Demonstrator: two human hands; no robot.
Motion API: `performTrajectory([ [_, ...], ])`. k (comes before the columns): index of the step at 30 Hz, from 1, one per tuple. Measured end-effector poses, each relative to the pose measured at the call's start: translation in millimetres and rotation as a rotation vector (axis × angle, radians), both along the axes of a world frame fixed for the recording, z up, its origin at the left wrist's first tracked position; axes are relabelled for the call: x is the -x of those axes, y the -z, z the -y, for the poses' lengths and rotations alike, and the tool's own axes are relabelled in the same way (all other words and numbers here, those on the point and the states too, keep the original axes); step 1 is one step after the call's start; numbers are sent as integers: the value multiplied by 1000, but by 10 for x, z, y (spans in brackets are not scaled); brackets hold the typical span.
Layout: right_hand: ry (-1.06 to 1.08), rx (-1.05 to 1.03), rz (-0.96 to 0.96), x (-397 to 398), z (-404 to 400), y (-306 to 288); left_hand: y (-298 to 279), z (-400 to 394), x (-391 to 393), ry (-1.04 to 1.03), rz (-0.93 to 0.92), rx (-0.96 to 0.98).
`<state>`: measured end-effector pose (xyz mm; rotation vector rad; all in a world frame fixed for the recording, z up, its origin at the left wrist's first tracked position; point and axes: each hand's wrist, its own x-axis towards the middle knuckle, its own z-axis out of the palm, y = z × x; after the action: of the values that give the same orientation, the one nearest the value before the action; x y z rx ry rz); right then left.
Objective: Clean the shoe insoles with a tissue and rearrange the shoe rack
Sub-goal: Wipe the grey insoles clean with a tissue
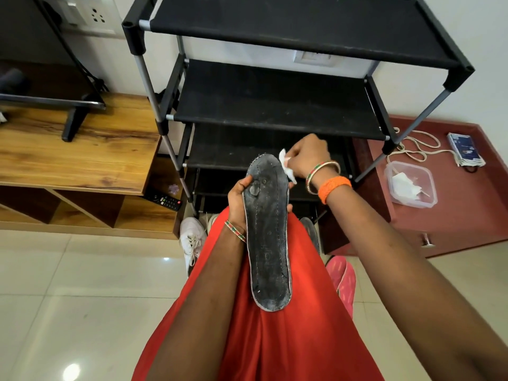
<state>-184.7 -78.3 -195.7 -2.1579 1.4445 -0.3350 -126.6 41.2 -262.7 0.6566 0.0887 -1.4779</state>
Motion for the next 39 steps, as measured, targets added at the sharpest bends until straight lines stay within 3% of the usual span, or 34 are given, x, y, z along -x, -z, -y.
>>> performTrajectory([
  [3,134,10,277,88,87,-31,45,-1,-24,10,-2,24],
  [6,54,78,374,114,71,67,58,22,-18,27,4,15],
  [13,-556,286,197,34,-342,370,90,69,-44,-128,89,-50],
  [15,-593,349,151,45,-271,396,104,56,-54,-114,103,-59],
  [19,-471,369,-27,20,-152,354,65,1,-23,-6,70,-64],
  [24,-898,492,-23,-12,-393,389,83,48,-14,-119,75,-76],
  [29,-508,383,97,-75,-219,511,114,45,15,-112,108,-51],
  [34,-794,549,195,-4,-387,465,124,24,-22,-144,21,-5],
  [35,-748,510,174,8,-306,480,128,31,-11,-108,43,-34],
  [39,-211,214,242,28,34,482,114,9,40,109,36,-18],
])
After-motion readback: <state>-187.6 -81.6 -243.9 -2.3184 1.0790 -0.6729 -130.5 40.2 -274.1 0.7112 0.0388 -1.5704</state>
